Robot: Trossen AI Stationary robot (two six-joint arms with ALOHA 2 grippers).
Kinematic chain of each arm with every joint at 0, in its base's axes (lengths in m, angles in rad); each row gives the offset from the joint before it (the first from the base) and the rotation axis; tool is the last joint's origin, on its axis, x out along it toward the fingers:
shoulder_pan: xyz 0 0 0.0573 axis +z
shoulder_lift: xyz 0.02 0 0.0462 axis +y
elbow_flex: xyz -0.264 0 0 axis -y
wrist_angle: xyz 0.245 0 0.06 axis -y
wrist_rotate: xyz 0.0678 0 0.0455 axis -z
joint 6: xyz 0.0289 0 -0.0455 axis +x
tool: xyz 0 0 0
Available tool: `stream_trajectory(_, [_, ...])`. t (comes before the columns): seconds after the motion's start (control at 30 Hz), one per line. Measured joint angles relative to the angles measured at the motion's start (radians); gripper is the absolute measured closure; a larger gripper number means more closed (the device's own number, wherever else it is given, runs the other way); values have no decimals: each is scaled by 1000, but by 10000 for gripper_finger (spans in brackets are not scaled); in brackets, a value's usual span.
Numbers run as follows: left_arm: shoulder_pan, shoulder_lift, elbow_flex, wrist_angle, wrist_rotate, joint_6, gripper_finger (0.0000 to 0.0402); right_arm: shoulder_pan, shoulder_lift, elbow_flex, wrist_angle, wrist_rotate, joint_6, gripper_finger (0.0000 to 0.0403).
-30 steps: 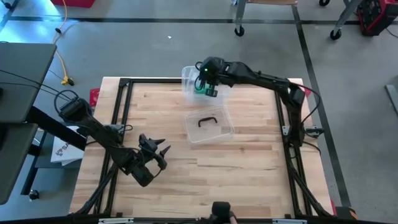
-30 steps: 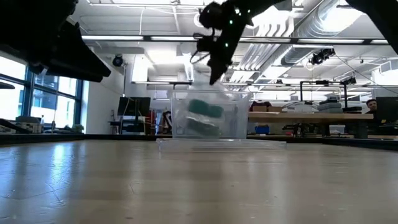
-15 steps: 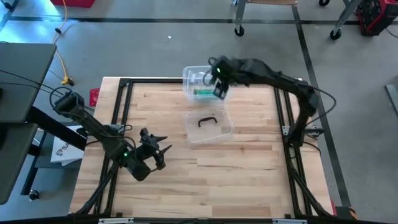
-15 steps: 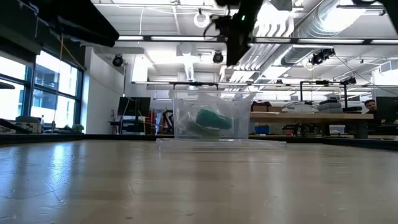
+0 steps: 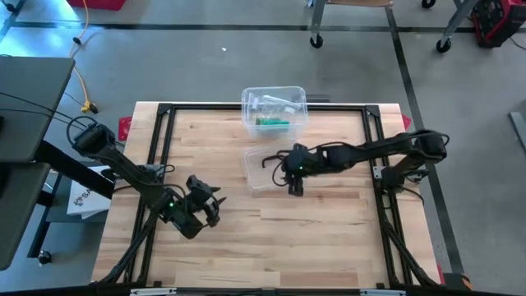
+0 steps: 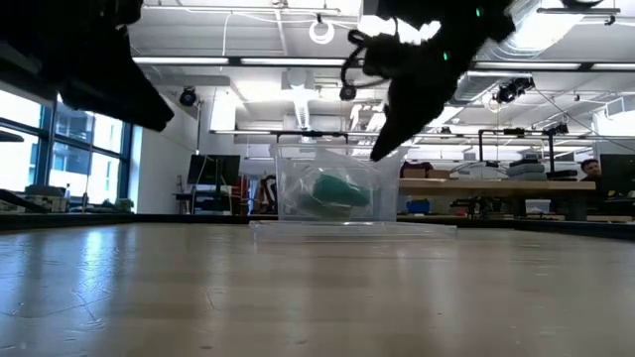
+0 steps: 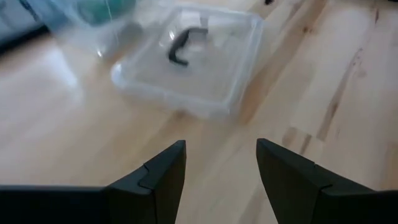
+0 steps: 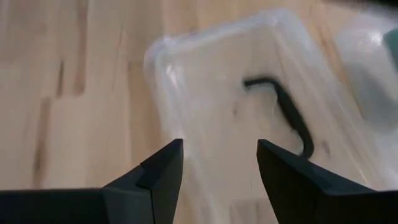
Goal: Roll bandage
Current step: Close the transparent bin
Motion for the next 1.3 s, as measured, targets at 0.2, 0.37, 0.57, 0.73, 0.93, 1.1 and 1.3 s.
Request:
stream_trajectory(0.2, [-32,26,-31,97,17,-54,211,-46,12,-162,346,-10,-101,206])
stream_trajectory(0.37, [-60,61,-43,220,-105,1,211,-124,22,-180,403,-116,-174,206])
stream_trajectory(0.57, [-59,90,-43,327,-115,73,211,-224,108,-164,417,-259,-172,206])
stream_trajectory(0.73, [8,91,-43,319,-4,138,211,-190,182,-158,325,-284,-101,206])
stream_trajectory(0.93, [84,91,-43,338,24,212,211,0,169,-148,295,-288,118,206])
stream_trajectory(1.1, [225,91,-42,356,193,276,212,87,128,-63,280,-102,74,206])
stream_trajectory(1.3, [499,91,-82,451,326,430,231,83,160,101,111,-30,3,206])
